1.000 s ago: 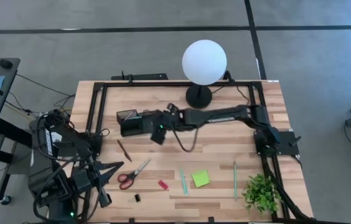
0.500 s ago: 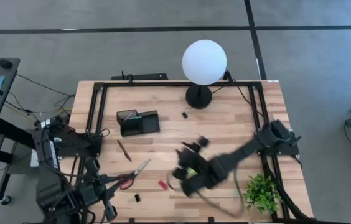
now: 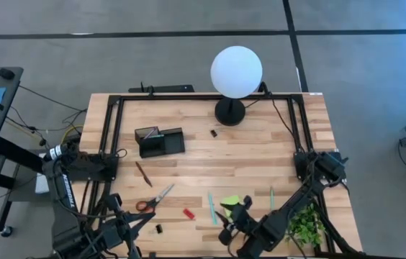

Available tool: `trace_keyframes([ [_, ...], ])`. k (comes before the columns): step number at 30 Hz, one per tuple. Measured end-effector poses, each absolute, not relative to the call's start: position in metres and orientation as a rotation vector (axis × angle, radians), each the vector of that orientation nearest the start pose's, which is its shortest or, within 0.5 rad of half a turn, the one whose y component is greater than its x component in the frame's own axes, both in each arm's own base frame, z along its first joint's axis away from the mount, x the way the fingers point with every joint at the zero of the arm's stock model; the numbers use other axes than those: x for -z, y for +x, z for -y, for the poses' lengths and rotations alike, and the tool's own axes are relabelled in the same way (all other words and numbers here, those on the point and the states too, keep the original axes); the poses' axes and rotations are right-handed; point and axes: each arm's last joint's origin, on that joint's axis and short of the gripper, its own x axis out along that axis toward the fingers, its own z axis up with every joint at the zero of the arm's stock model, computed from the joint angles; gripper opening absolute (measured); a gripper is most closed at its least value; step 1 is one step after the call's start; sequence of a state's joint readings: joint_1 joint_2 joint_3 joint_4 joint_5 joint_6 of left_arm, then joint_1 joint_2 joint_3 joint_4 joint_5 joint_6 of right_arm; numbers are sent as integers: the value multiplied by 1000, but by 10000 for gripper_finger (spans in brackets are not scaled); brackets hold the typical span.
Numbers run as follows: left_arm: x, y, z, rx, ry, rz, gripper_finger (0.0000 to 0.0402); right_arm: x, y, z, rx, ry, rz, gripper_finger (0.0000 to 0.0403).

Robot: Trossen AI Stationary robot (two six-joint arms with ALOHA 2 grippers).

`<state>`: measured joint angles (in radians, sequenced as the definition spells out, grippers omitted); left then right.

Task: Pick and place office supplies into organizer
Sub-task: Put the blue pen into the black desk organizer

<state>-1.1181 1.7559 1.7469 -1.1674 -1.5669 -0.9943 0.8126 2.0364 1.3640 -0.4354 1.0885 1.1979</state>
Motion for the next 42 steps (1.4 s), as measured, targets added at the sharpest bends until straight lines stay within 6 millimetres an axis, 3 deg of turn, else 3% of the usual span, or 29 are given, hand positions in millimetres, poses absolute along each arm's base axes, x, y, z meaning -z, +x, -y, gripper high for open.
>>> trace_keyframes([
  [6,-358,175,293,-450,154,-40,0,-160,311,-275,469,378,-470,148],
  [13,-357,175,294,-443,147,-54,0,-106,322,-289,469,461,-505,129],
  [16,-357,176,293,-445,148,-54,0,-92,328,-296,463,470,-540,122],
  [24,-356,177,291,-442,176,-75,0,-95,334,-295,485,423,-626,118],
  [30,-355,176,289,-443,216,-85,0,-92,325,-275,636,368,-716,118],
  [37,-354,178,283,-458,262,-92,0,-95,331,-250,700,220,-779,118],
  [42,-354,185,279,-478,267,-109,0,-94,322,-245,773,181,-785,118],
])
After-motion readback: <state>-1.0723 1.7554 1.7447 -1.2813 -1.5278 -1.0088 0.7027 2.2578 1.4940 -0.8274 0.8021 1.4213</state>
